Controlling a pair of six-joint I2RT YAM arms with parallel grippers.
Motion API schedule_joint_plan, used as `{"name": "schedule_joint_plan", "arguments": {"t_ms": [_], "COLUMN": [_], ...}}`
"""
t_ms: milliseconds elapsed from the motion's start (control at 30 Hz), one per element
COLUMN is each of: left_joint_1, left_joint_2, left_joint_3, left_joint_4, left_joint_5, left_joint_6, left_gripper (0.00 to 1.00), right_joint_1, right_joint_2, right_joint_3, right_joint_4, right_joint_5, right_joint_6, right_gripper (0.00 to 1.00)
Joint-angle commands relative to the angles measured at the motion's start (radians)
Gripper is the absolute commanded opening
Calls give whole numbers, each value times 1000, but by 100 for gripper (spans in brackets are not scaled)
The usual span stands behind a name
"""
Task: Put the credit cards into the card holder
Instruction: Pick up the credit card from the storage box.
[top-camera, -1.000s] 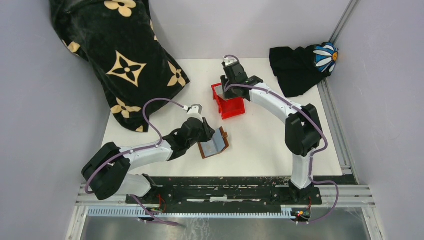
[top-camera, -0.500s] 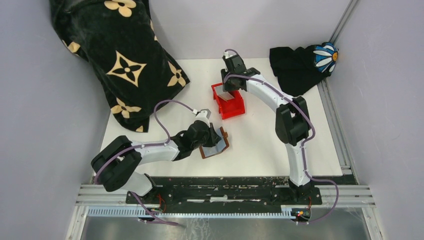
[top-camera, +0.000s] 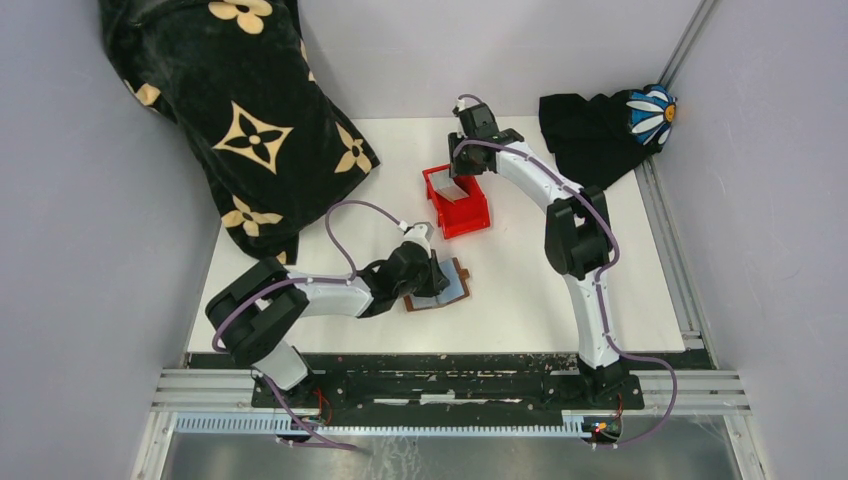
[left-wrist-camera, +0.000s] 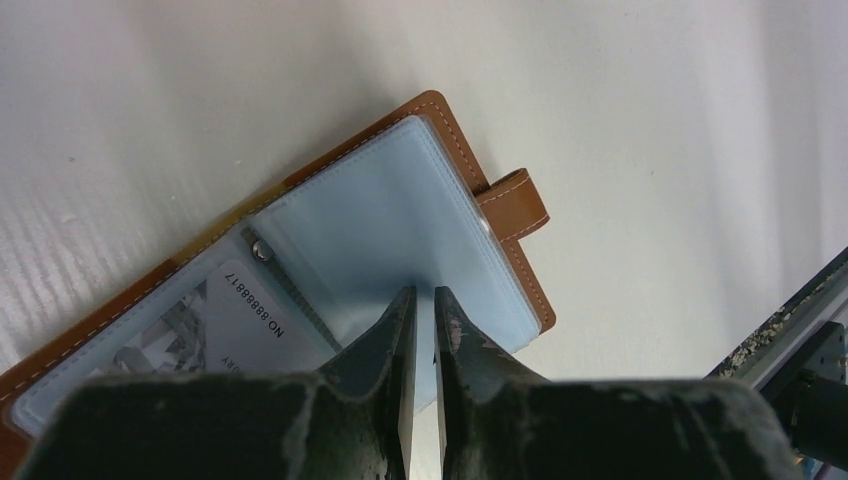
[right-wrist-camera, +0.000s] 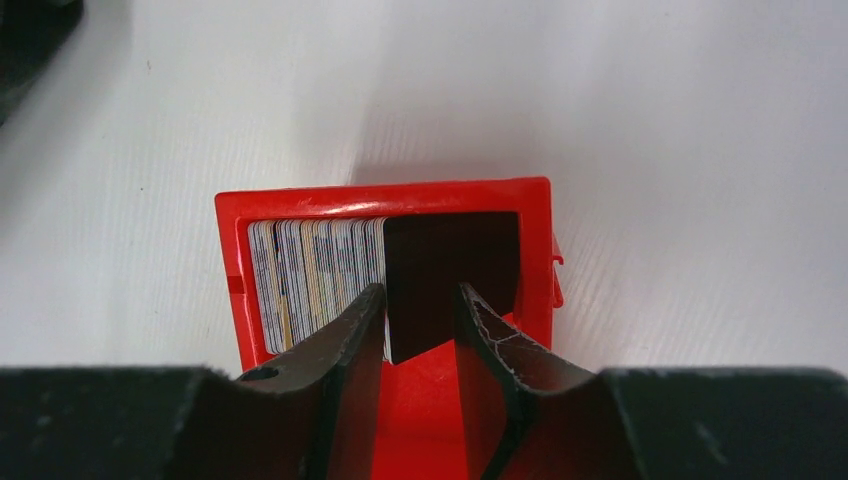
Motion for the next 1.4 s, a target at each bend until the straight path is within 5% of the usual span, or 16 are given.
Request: {"name": "schedule_joint_plan", "arguments": {"t_ms": [0, 500, 933, 1367], "left_joint_1": [-11, -12, -13, -13], "left_joint_2": [30, 78, 114, 118], "left_joint_3": [46, -3, 3, 11], "left_joint_4": [55, 23, 32, 35], "left_joint_5": [7, -52, -52, -49], "left_joint_6": [25, 19, 21, 20], "left_gripper": [18, 18, 16, 16], "right_joint_1": [-8, -29, -48, -47], "right_joint_2": [11, 44, 14, -71], "right_joint_3": [64, 38, -27, -88], "right_joint_4": [6, 24, 85, 121], "right_joint_5": [-46, -143, -244, -255], "right_joint_6": [5, 43, 114, 134], "right_gripper": [37, 36, 17, 15]}}
